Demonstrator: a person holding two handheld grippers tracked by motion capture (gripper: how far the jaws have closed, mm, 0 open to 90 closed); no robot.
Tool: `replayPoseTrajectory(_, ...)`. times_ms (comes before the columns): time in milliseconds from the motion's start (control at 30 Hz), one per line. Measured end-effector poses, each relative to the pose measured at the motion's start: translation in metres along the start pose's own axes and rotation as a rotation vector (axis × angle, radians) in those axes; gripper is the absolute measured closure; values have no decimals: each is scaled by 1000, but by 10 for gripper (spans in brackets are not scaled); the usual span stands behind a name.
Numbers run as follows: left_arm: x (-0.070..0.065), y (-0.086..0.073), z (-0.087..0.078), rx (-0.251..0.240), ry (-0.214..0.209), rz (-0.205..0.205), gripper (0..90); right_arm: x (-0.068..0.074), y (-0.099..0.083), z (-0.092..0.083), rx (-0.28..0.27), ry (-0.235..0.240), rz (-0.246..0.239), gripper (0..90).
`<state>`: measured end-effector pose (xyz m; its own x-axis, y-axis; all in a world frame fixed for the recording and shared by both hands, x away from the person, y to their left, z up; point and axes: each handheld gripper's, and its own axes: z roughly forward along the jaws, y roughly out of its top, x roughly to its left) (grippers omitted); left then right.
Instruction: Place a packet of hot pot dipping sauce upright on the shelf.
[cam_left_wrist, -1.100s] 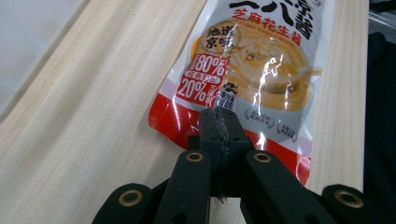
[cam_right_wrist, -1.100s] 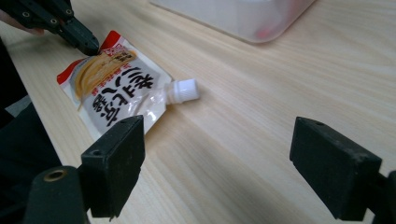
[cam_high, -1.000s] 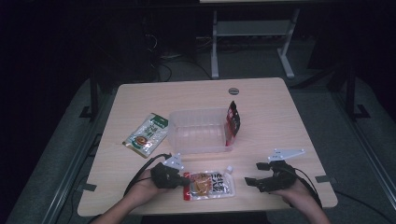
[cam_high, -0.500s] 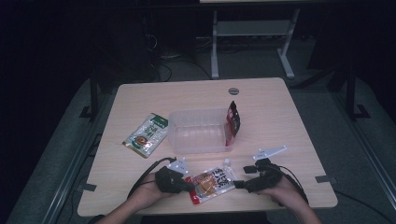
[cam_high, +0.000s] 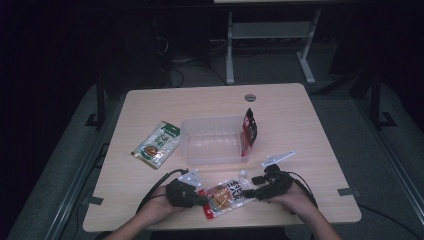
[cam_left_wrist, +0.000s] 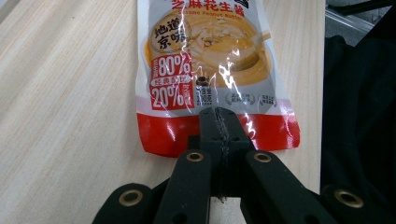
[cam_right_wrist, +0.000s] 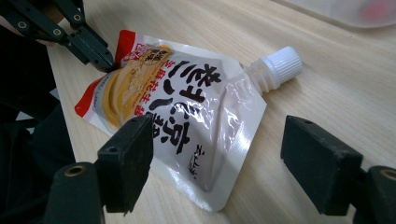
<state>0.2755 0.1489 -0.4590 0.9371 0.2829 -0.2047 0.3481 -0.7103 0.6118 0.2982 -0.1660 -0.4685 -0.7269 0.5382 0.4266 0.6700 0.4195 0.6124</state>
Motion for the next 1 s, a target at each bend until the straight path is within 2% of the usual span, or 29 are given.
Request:
replayPoseTrajectory(267, 0, 0, 0, 2, 0, -1, 898, 0, 4, 6, 8, 43, -4, 367)
replayPoseTrajectory(400, 0, 0, 0, -2, -1, -2, 898, -2, 8, 9, 12, 50, 1, 463)
replayPoseTrajectory(433, 0, 0, 0, -2, -1, -2, 898, -2, 8, 9, 12, 50, 1, 463)
replayPoseTrajectory(467, 0, 0, 0, -3, -2, -2, 898, -5, 7, 8, 19, 60, 13, 516)
replayPoseTrajectory(633, 0, 0, 0, 0, -1, -2, 898, -7, 6, 7, 28, 77, 27, 578)
replayPoseTrajectory(767, 0, 0, 0, -5, -2, -4, 899, -6, 5, 9, 47, 89, 14, 694)
replayPoseTrajectory(900, 0, 0, 0, -5, -3, -4, 899, -2, 5, 11, 61, 92, -20, 750)
replayPoseTrajectory(1000, 0, 0, 0, -5, -4, -4, 899, -1, 5, 11, 50, 99, -36, 852)
